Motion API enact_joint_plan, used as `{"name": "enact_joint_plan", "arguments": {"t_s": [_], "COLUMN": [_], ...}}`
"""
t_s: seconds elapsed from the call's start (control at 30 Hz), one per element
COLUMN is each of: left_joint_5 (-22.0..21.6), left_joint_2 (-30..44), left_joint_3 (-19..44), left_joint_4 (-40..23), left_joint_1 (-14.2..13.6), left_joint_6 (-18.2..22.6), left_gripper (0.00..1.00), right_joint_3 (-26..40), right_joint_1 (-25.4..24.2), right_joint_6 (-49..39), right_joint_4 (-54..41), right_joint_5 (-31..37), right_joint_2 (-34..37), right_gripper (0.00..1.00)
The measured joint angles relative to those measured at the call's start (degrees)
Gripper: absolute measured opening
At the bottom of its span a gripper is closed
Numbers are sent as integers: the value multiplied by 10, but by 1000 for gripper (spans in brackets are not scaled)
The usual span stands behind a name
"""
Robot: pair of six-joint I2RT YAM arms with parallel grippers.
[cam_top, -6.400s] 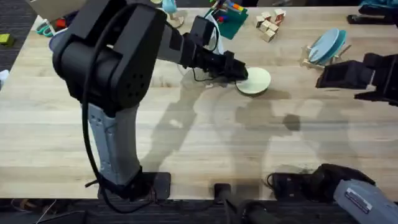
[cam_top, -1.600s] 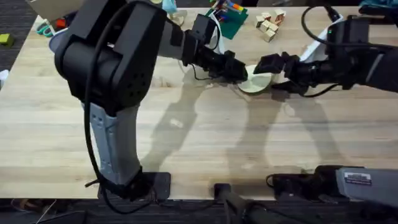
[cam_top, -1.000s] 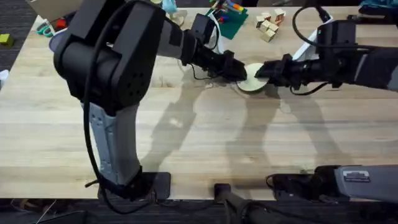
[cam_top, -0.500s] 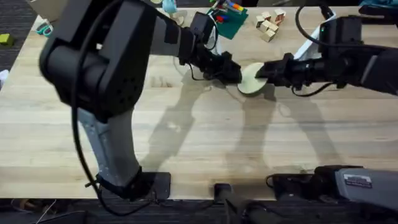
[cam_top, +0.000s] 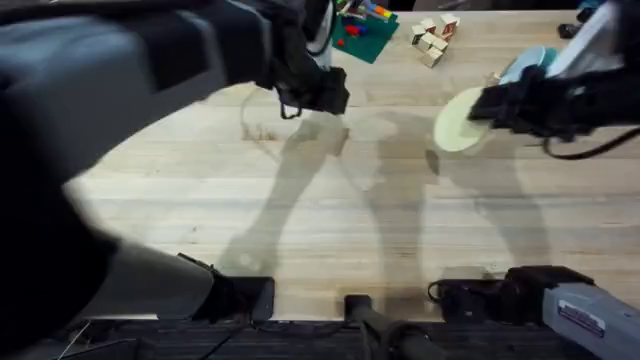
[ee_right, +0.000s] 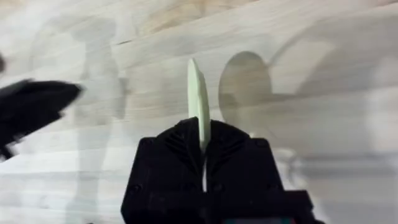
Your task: Pick up the plates from the table one by one and place each into a slot on the dish rack.
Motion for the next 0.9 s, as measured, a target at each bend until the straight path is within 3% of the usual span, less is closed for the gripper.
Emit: {"name": "enact_joint_plan", "arguments": {"t_s": [0.17, 0.37, 0.7, 0.9], "left_joint_5": [-65, -111, -132, -132], "left_joint_2": [-97, -171, -281, -301], "left_joint_3": [0, 0, 0, 0], "left_joint_4": [-63, -118, -122, -123], "left_joint_1": [0, 0, 0, 0], "left_joint_6": [67, 132, 155, 157], "left_gripper": [37, 37, 39, 40], "right_joint_3": [90, 173, 258, 298], "right_joint_1": [0, 0, 0, 0], "right_joint_6": [-28, -48, -74, -79], "right_joint_4": [-107, -190, -251, -275], "right_joint_5": [76, 158, 224, 245], "right_joint_2": [-12, -12, -12, 2], "right_gripper": [33, 32, 32, 32]}}
